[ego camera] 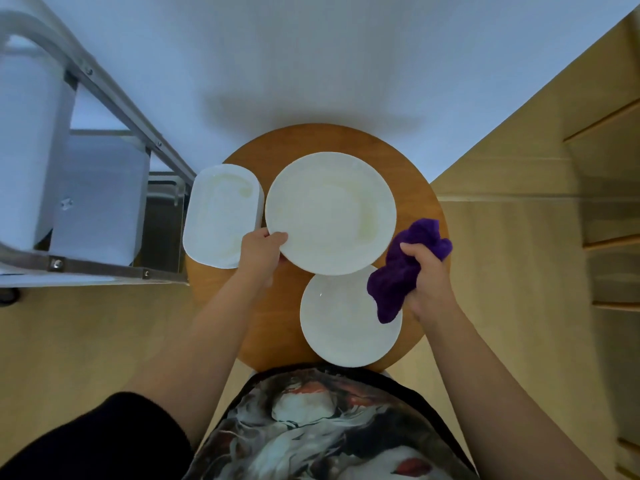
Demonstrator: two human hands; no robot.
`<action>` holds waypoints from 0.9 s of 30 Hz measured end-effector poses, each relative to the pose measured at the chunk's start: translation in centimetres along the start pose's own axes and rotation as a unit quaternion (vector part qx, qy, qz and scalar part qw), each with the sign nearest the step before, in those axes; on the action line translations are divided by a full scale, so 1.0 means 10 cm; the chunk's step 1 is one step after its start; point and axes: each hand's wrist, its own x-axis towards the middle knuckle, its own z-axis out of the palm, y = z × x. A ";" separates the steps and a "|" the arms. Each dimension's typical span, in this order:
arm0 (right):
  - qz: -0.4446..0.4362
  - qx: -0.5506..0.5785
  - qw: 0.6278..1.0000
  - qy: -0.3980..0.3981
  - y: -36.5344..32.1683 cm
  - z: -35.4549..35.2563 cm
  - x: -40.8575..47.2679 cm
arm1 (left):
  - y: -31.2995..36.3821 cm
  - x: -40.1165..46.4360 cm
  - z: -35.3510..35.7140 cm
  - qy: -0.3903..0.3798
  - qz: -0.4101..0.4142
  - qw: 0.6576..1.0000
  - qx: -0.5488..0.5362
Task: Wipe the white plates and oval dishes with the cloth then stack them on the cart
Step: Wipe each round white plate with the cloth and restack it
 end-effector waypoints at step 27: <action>-0.259 -0.325 0.900 -0.130 -0.08 0.34 -1.06 | 0.09 -0.67 -0.56 -0.149 -0.090 0.976 -0.127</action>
